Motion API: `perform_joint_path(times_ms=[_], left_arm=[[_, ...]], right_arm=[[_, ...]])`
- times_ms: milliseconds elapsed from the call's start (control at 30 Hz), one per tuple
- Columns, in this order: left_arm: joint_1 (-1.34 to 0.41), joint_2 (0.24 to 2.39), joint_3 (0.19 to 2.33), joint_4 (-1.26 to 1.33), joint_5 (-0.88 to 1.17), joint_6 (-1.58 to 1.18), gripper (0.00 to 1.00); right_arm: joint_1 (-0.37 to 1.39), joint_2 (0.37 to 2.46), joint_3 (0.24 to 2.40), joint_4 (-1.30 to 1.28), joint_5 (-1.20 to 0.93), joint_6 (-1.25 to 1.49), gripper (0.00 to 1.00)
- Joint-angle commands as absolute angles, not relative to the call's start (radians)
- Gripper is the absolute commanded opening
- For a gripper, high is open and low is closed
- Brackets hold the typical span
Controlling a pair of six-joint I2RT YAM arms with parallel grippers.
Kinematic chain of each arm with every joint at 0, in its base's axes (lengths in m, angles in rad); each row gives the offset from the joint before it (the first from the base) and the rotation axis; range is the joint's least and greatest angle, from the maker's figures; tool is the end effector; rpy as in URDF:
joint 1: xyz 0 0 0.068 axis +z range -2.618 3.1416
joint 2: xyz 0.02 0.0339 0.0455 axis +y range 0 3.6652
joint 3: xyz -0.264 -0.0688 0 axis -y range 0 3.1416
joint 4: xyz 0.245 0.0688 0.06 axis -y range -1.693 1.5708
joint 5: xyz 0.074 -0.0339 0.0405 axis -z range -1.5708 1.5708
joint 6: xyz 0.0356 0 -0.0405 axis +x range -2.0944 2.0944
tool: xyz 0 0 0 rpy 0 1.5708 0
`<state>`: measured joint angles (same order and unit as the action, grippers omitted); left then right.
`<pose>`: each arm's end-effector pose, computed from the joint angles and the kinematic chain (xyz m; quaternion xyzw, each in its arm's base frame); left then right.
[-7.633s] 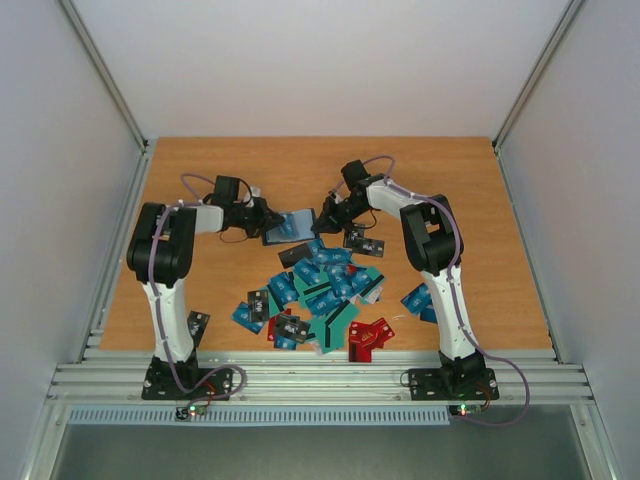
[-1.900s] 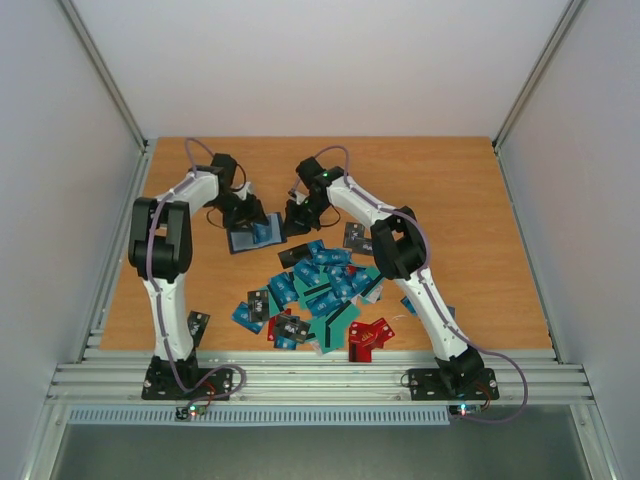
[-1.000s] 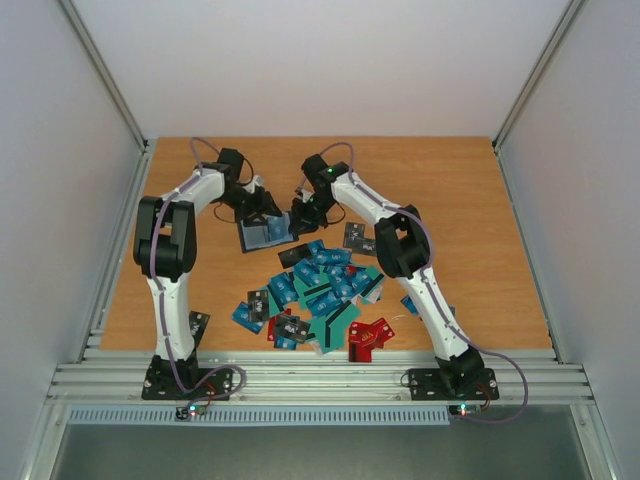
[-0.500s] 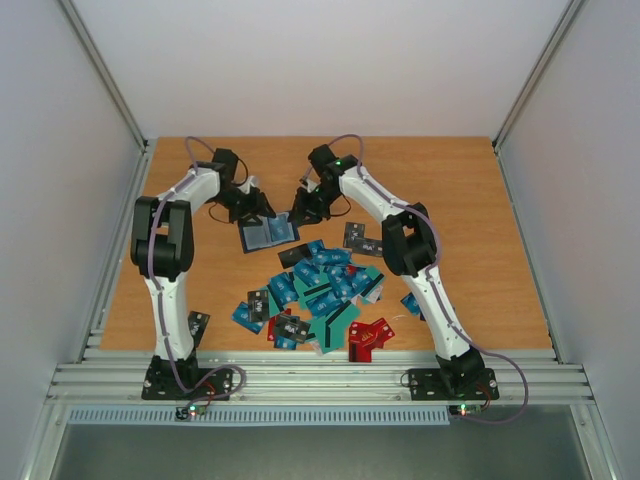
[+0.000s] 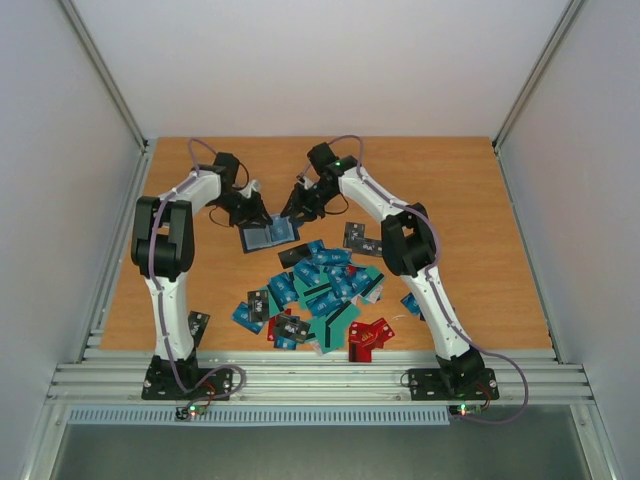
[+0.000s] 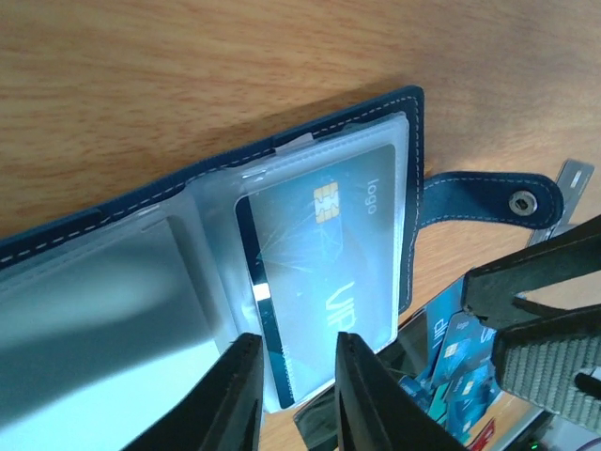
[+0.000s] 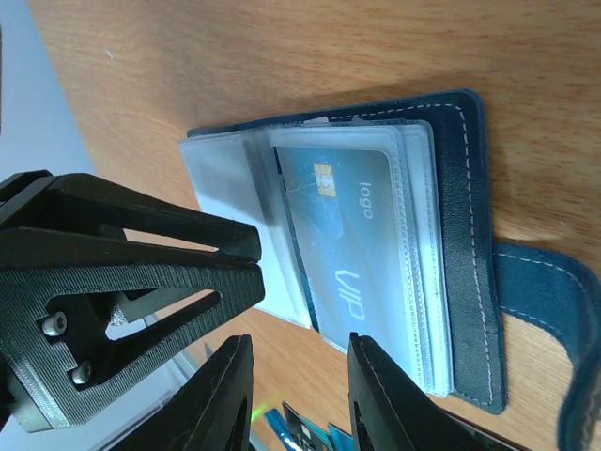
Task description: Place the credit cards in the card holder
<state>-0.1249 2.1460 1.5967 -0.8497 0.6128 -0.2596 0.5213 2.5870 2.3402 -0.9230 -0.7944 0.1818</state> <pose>0.4157 -0.0728 0.1567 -0.0381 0.9495 -0.3106 0.0229 0.4515 0.2886 0.1598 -0.2286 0.8777 0.4191 0.0419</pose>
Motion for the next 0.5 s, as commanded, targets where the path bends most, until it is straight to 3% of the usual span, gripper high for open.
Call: perform_joint_path(times_ms=[0,467], left_arm=[[-0.127,2.146,1.583,-0.850,0.610,-0.229,0.22],[-0.147,2.201,1.598,-0.896,0.565,-0.202,0.08]], right_arm=[[0.524,2.623,2.358,-0.913,-0.815,0.195,0.30],[0.531,2.668,2.350,-0.911,-0.842,0.199,0.30]])
